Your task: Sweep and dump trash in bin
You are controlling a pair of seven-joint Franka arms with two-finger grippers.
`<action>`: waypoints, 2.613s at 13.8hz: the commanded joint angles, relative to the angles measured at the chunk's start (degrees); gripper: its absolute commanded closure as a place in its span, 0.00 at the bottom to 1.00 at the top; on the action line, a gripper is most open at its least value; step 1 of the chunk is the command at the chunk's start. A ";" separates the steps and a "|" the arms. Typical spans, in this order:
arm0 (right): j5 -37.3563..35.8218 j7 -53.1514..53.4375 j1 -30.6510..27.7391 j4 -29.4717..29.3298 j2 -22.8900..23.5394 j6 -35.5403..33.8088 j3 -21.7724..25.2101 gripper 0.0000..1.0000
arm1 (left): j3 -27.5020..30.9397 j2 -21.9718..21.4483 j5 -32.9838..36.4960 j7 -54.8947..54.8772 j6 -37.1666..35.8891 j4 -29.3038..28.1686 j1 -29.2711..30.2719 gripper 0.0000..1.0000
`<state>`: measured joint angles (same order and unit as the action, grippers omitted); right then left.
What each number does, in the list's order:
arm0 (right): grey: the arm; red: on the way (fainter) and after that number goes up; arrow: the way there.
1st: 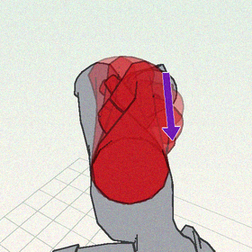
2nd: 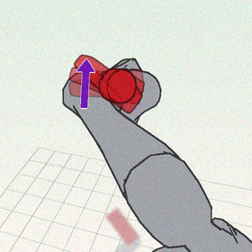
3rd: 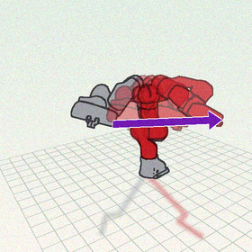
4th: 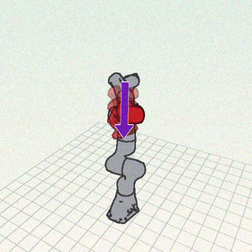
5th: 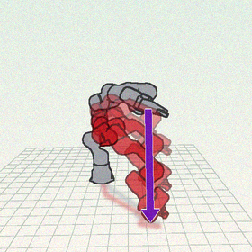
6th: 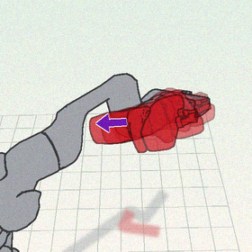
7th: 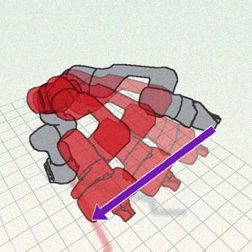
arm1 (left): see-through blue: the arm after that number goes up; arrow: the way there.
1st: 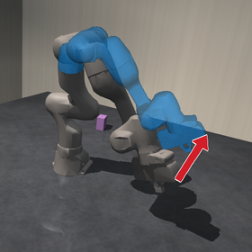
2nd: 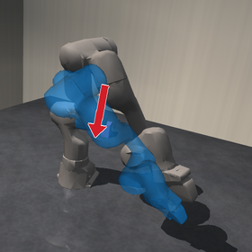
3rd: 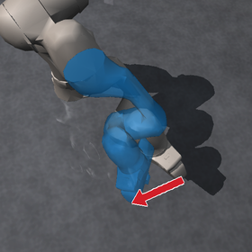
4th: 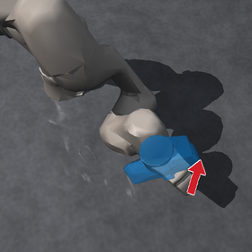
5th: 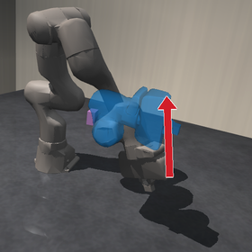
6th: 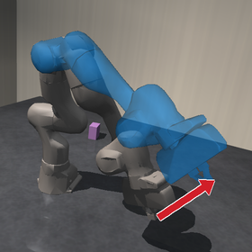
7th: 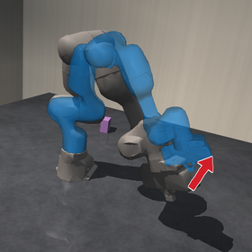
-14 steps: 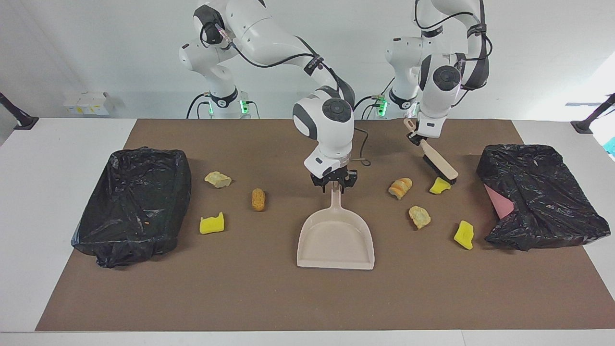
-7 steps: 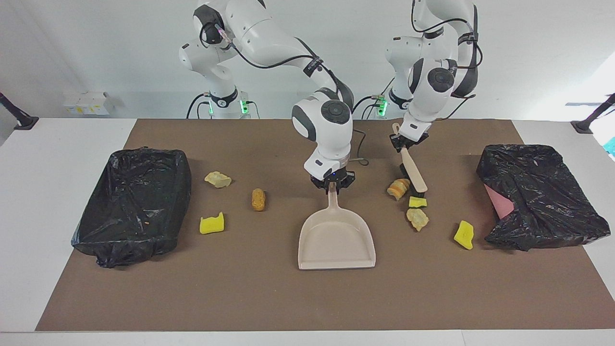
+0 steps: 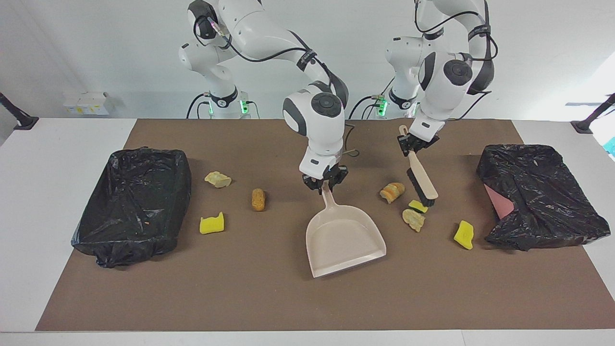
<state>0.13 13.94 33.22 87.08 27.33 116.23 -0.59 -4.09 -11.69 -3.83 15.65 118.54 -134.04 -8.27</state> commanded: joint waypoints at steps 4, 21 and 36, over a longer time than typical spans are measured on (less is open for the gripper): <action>-1.62 -29.70 -6.32 1.43 -4.48 -10.30 -0.46 1.00 | -0.12 10.78 5.93 -10.00 1.94 10.45 10.27 1.00; -12.78 -73.60 -8.96 11.96 -9.13 -12.71 -0.55 1.00 | -0.56 10.81 7.17 -1.63 5.29 0.97 -0.33 1.00; -13.75 -75.28 -9.93 16.55 -10.37 -6.19 -0.55 1.00 | -1.09 15.63 -20.06 3.69 17.32 5.97 -26.70 1.00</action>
<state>-12.62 -59.54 24.21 101.79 18.44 108.63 -0.61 -5.94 2.29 -21.42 19.50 133.55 -130.33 -31.63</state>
